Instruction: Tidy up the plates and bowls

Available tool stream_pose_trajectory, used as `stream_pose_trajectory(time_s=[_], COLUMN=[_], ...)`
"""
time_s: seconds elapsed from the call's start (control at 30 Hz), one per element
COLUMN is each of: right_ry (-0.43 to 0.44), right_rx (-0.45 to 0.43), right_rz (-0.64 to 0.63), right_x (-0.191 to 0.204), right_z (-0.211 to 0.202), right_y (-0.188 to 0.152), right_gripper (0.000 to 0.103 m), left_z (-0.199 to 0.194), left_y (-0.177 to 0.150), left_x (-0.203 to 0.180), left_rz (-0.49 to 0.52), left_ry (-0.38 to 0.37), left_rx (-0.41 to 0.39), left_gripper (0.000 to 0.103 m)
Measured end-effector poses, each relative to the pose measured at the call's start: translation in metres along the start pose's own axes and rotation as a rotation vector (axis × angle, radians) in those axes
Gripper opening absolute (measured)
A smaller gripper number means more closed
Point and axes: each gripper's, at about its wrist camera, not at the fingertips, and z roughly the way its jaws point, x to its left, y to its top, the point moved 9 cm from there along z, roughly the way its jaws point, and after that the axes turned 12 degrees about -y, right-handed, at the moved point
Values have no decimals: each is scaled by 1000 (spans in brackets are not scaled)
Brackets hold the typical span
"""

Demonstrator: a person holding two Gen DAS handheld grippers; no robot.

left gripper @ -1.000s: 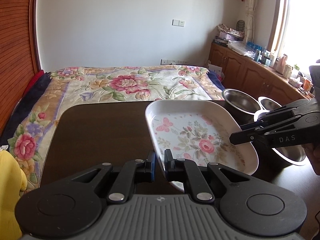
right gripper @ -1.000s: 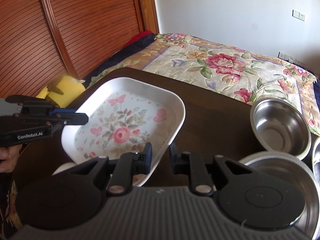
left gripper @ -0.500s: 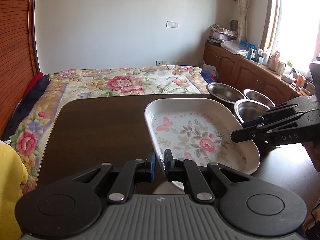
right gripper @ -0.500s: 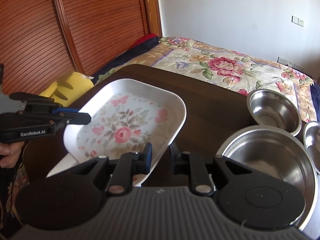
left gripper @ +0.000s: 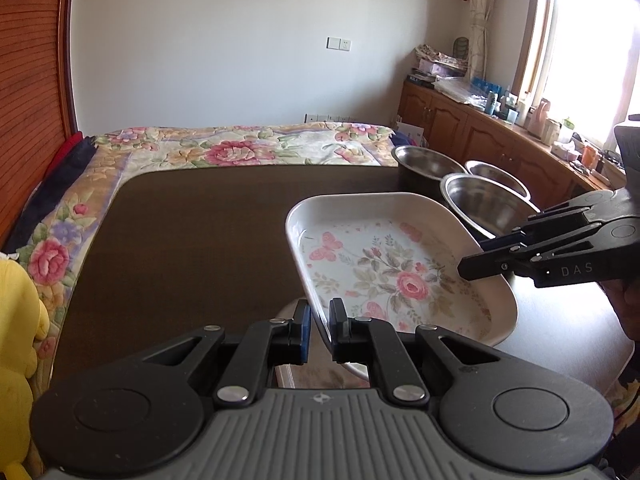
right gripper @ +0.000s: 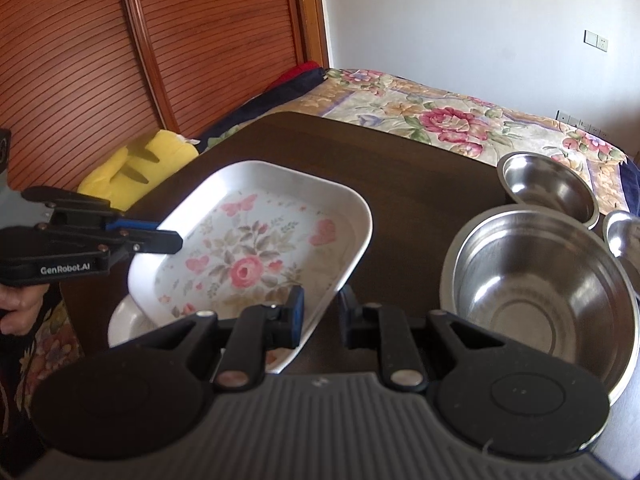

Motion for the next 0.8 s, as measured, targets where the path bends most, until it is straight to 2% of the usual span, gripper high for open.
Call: stream_pose_trajectory(time_s=[0.8], right_ry=[45], right_rx=[15], right_rz=[-59], right_x=[23], right_z=[-11], right_y=[-28], right_gripper=[21], left_z=[-22], left_y=[-31], left_x=[-3], left_rz=[-17], left_ry=[10], left_rx=[1], left_gripper=[10])
